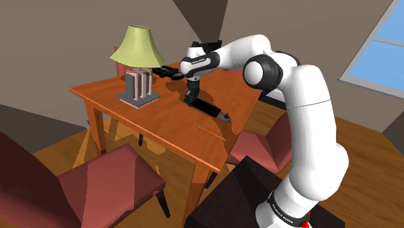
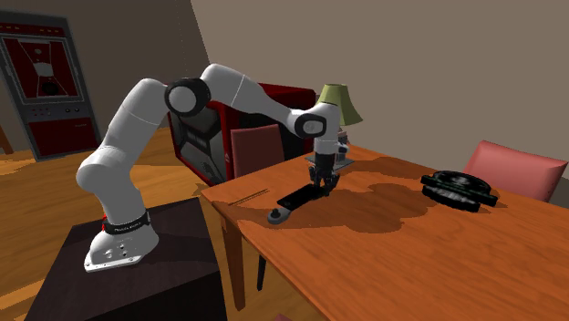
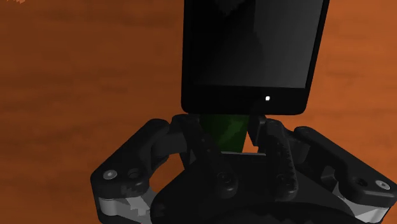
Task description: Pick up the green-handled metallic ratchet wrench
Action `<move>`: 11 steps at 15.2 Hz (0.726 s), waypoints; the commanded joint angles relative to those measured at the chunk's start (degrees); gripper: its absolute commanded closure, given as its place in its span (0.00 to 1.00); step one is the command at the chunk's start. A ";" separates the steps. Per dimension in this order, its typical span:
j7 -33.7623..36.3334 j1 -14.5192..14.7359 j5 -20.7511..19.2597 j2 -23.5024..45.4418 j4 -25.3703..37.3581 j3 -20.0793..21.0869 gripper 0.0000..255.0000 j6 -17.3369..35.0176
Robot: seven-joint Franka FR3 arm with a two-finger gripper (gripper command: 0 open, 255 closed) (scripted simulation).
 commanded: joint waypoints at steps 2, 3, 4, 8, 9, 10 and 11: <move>-0.13 0.00 -0.02 -0.77 0.71 -0.04 1.00 -1.48; -0.17 0.00 -0.03 -1.06 1.02 -0.05 1.00 -2.08; -0.21 0.01 -0.04 -1.32 1.37 -0.06 1.00 -2.69; -0.39 0.02 -0.07 -2.33 2.85 -0.11 1.00 -5.17; -0.43 0.03 -0.08 -2.55 3.26 -0.12 1.00 -5.80; -0.48 0.03 -0.08 -2.77 3.69 -0.14 1.00 -6.44; -0.53 0.03 -0.09 -2.97 4.15 -0.15 1.00 -7.09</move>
